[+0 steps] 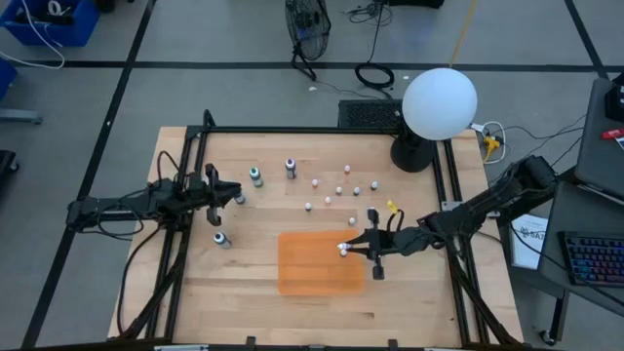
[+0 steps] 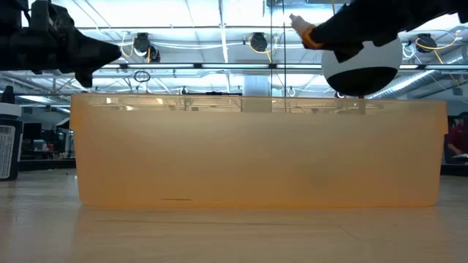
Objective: Pick & Place food coloring
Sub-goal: Put the small orange food coloring bottle into the orange bin
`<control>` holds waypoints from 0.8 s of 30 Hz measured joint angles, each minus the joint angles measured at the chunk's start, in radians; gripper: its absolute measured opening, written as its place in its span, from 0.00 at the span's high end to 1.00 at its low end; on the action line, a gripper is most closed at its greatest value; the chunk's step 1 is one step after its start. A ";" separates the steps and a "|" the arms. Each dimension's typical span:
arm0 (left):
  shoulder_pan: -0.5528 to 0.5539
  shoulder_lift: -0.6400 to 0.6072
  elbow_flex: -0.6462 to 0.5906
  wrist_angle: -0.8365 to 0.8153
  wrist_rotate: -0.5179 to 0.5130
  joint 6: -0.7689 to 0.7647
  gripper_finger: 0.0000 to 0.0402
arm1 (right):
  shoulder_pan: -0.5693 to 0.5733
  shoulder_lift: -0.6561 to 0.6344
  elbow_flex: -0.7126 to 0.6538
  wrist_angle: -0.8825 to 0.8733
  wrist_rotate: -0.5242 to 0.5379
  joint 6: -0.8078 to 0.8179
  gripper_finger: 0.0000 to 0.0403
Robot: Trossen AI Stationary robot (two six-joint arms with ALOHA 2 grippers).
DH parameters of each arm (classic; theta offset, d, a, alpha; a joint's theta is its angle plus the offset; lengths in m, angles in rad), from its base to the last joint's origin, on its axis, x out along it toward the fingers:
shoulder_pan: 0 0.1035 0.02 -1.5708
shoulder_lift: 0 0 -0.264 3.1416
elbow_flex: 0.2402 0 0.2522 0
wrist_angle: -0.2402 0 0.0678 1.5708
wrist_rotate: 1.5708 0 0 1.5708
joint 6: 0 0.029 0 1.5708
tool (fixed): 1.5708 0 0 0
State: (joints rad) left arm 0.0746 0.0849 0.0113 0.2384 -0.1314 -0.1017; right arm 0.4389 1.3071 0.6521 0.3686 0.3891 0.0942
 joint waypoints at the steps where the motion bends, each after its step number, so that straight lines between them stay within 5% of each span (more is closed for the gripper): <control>1: 0.000 0.000 0.000 -0.007 0.000 -0.012 0.86 | -0.007 0.012 0.000 0.017 -0.001 -0.015 0.92; 7: -0.014 0.109 0.060 -0.026 0.016 -0.121 0.86 | -0.064 0.076 0.000 0.093 -0.050 -0.057 0.92; 13: -0.085 0.538 0.292 -0.029 -0.023 -0.121 0.83 | -0.134 0.135 0.001 0.177 -0.130 -0.081 0.92; 18: -0.159 0.937 0.558 -0.041 -0.025 0.081 0.68 | -0.179 0.146 0.001 0.188 -0.132 -0.088 0.92; 24: -0.205 1.262 0.859 -0.208 -0.056 0.236 0.43 | -0.198 0.146 0.001 0.197 -0.133 -0.124 0.92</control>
State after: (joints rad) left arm -0.1301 1.3472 0.8706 0.0307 -0.1871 0.1345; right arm 0.2405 1.4528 0.6533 0.5652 0.2565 -0.0296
